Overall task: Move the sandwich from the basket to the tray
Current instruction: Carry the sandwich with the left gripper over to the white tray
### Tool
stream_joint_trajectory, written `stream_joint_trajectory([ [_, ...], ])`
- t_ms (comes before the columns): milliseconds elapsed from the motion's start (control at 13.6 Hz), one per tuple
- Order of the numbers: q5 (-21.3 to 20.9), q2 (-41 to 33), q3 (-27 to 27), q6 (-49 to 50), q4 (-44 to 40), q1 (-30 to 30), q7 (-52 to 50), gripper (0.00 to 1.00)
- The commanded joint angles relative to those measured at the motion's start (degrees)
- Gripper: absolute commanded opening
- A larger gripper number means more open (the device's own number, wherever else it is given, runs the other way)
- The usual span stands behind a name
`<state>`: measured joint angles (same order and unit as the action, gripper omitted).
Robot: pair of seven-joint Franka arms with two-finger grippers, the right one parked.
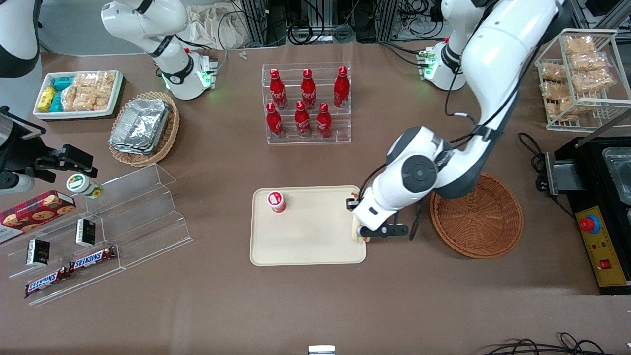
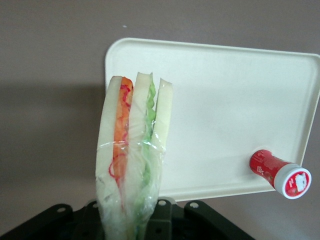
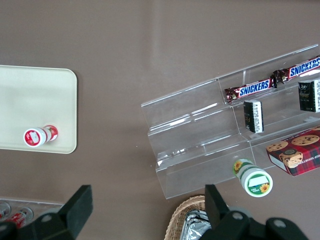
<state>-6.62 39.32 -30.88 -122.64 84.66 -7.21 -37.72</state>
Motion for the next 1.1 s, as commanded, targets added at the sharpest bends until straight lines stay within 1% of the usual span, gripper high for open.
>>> stream_joint_trajectory([
  [0,-1.6,3.4,0.5,-1.0,-2.0,-2.3,-1.2,0.00],
  [147,-1.8,4.8,1.6,-2.2,-2.0,-3.8,-1.2,0.00],
  [440,-6.1,8.1,2.2,-4.5,-2.1,-5.1,-3.8,0.00],
  [587,-7.8,9.2,2.2,-6.0,-2.0,-5.5,-5.6,0.04],
  [734,-10.4,10.2,2.3,-8.5,-1.7,-5.9,-8.2,0.04],
  [807,-11.5,10.4,2.3,-8.7,-1.7,-5.9,-9.1,0.11],
  [954,-11.4,10.6,2.3,-8.8,-1.7,-6.0,-9.7,0.87],
  [1028,-11.5,10.5,2.3,-8.8,-1.7,-6.0,-10.3,1.00],
])
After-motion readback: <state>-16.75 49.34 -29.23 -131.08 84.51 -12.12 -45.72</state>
